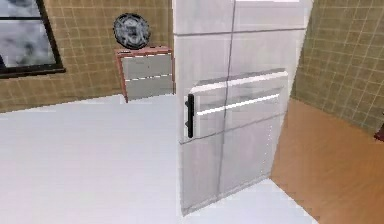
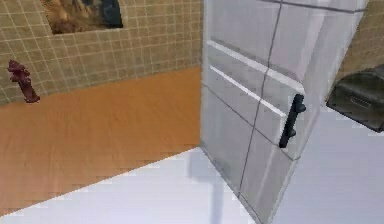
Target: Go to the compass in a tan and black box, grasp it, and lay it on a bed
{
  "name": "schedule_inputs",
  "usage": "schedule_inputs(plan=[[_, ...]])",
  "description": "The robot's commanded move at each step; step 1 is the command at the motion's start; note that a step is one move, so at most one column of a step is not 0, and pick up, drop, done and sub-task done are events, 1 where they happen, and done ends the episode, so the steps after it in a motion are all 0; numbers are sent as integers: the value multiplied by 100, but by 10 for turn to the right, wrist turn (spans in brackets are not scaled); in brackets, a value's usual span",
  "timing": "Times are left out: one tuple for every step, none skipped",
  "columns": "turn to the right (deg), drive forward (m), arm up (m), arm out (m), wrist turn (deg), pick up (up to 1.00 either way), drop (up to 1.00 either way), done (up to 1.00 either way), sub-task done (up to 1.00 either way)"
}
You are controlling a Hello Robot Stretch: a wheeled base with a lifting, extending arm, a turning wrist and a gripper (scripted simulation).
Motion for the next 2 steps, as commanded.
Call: schedule_inputs(plan=[[0,45,0,0,0,0,0,0,0],[-450,0,0,0,0,0,0,0,0]])
